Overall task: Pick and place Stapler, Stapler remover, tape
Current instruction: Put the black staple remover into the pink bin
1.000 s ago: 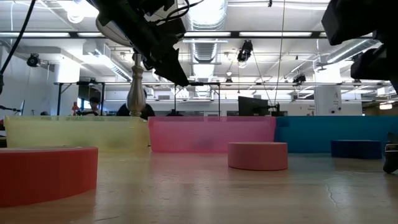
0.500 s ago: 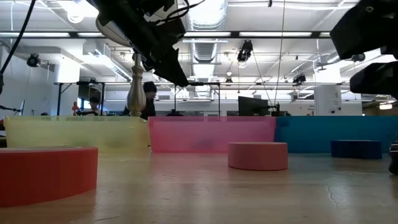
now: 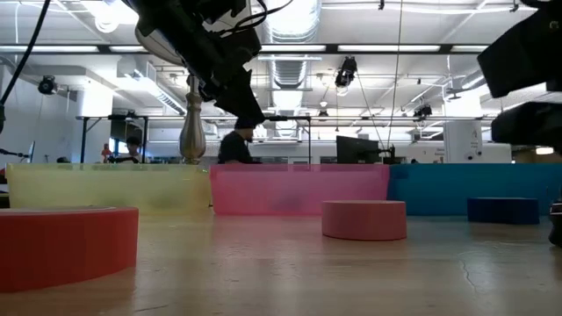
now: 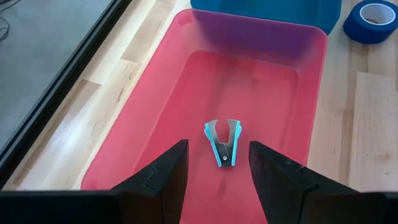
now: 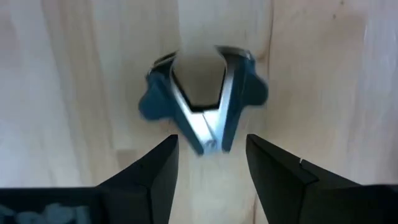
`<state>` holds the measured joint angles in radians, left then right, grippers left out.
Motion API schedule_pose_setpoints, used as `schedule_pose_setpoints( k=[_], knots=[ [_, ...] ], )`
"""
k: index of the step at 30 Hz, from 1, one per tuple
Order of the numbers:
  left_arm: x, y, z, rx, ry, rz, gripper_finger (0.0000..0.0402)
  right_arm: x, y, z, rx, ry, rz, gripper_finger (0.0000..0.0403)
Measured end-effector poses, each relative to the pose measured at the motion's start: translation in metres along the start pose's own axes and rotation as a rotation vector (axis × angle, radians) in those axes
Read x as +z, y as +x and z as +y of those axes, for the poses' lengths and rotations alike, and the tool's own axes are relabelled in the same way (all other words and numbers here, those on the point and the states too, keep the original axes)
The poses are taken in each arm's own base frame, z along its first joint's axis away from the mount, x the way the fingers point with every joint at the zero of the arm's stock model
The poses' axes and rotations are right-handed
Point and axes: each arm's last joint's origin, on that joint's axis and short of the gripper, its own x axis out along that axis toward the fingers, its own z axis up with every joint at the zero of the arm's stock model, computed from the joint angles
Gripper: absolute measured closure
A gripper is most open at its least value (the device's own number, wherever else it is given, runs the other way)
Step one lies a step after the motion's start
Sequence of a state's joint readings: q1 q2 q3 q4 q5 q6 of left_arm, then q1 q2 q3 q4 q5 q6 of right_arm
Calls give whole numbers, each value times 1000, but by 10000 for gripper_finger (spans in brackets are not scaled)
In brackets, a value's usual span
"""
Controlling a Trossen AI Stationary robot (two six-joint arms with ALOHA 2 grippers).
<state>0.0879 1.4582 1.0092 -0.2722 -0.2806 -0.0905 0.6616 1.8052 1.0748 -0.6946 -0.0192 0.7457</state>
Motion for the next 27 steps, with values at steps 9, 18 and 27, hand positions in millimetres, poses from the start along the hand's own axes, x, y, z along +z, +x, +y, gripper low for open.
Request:
schedule_pose_setpoints(
  k=[9,18,27],
  knots=[
    [-1,0,0,-4,-14,7,229,3,23,1,-54,-65,14,231],
    [-1,0,0,-7,-16,8,229,3,17,0,-55,-61,-18,303],
    [-1,0,-1,-8,-16,8,229,12,-8,-3,-32,-28,-151,315]
  ],
)
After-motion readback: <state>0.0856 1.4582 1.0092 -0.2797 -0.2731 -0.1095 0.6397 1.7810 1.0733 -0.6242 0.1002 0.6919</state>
